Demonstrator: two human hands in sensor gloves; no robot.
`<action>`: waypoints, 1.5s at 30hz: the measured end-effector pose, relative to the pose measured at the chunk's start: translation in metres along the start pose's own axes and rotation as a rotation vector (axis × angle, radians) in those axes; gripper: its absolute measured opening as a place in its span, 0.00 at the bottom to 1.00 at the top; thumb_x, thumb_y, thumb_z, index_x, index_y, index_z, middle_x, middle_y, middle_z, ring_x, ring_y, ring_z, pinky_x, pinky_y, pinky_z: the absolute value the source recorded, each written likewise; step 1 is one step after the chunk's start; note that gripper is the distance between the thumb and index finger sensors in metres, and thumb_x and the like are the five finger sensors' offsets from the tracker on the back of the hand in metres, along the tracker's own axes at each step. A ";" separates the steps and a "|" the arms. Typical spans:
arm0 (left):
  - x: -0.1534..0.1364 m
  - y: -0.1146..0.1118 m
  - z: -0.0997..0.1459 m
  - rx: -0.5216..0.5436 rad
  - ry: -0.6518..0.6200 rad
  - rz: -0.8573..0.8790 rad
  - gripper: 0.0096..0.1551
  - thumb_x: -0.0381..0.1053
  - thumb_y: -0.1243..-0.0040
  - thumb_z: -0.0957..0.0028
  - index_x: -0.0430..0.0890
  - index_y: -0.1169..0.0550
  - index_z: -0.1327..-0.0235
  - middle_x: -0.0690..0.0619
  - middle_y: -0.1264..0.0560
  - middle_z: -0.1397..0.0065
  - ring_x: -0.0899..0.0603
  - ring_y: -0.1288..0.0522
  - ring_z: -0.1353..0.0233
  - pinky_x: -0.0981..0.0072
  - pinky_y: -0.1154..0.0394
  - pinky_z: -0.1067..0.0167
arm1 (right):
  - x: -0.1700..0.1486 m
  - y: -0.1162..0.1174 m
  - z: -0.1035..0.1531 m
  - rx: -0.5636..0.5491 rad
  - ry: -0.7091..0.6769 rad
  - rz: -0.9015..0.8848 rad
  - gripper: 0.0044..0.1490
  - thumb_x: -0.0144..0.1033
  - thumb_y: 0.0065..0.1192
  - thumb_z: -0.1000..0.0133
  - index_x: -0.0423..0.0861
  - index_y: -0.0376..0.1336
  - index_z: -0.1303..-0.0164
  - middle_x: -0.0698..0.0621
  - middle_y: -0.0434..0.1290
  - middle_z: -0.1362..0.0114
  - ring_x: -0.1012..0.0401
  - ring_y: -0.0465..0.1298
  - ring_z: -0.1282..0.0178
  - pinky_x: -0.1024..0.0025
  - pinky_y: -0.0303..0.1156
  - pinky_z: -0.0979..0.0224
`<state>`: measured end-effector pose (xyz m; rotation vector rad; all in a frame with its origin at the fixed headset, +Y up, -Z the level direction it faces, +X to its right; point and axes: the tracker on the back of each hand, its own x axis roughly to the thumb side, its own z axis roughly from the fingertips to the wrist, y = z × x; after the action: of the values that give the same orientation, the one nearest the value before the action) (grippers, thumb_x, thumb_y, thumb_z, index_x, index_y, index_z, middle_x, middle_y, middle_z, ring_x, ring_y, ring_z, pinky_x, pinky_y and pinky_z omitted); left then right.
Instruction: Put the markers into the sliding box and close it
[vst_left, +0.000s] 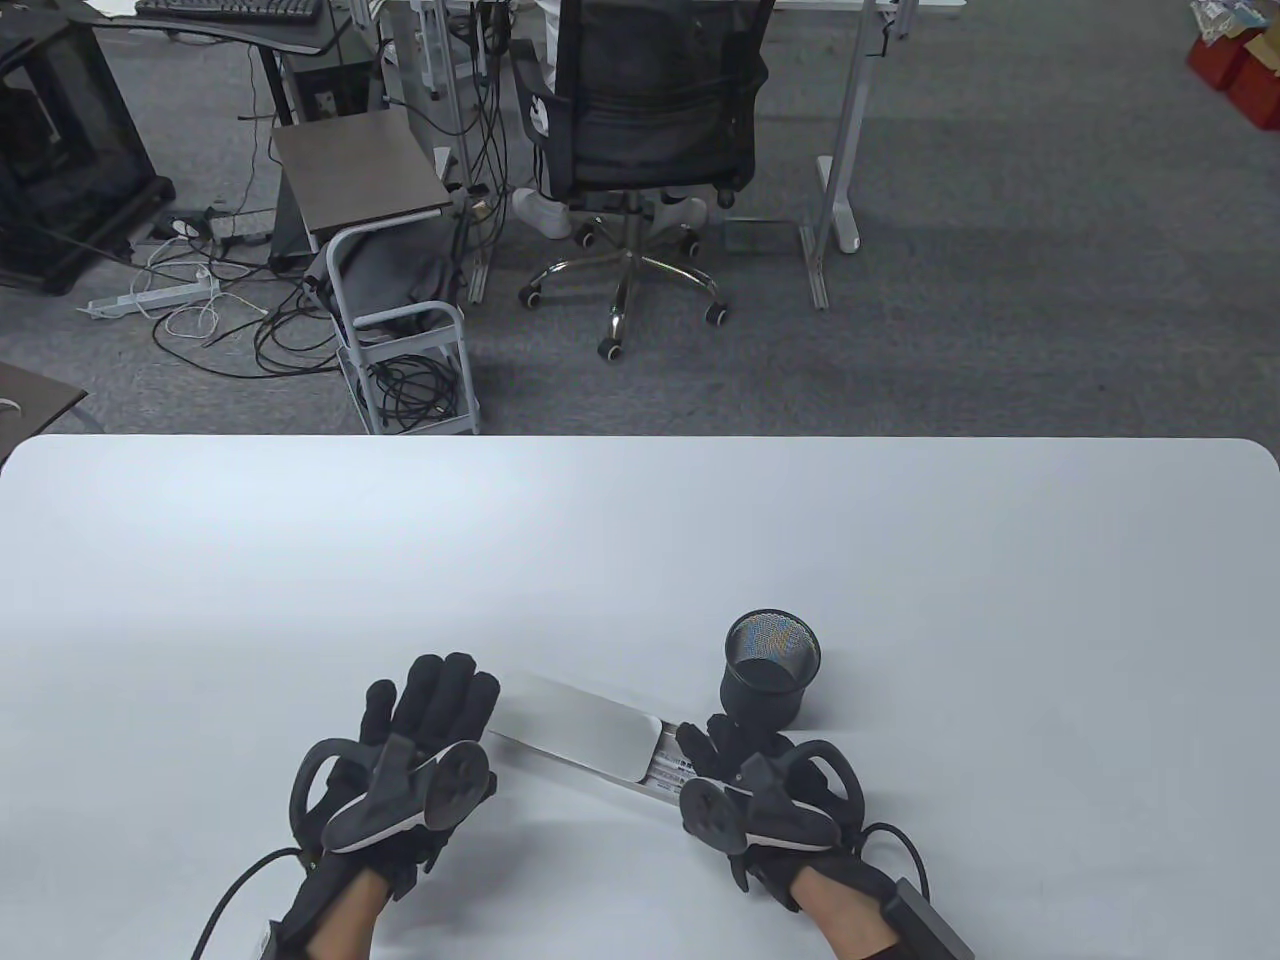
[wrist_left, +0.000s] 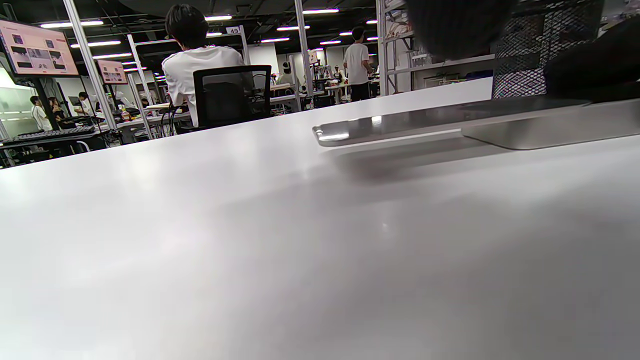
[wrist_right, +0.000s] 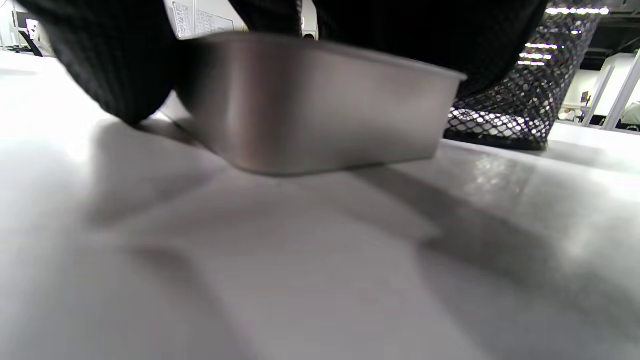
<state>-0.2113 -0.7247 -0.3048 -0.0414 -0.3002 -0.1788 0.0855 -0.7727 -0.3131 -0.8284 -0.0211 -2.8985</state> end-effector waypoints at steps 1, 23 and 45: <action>0.000 0.000 0.000 -0.001 0.000 0.000 0.55 0.69 0.47 0.53 0.55 0.60 0.22 0.53 0.64 0.15 0.39 0.62 0.15 0.35 0.57 0.25 | -0.001 0.001 0.000 0.007 0.001 -0.019 0.38 0.55 0.55 0.40 0.45 0.56 0.26 0.36 0.61 0.21 0.42 0.65 0.27 0.46 0.67 0.28; -0.012 0.008 0.006 0.062 0.024 0.035 0.54 0.68 0.47 0.53 0.56 0.57 0.21 0.53 0.61 0.14 0.39 0.60 0.15 0.35 0.55 0.25 | 0.000 -0.013 0.013 -0.084 -0.022 -0.132 0.38 0.48 0.61 0.42 0.42 0.55 0.27 0.36 0.62 0.22 0.42 0.65 0.29 0.40 0.66 0.32; -0.007 0.014 0.008 0.114 0.000 -0.009 0.40 0.62 0.42 0.51 0.58 0.38 0.23 0.54 0.41 0.14 0.41 0.41 0.16 0.37 0.44 0.26 | 0.019 -0.005 0.014 0.018 -0.177 -0.194 0.40 0.47 0.64 0.44 0.42 0.54 0.26 0.41 0.62 0.22 0.45 0.66 0.29 0.39 0.67 0.32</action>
<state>-0.2172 -0.7093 -0.2990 0.0727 -0.3103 -0.1701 0.0762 -0.7691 -0.2905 -1.1370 -0.1518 -2.9846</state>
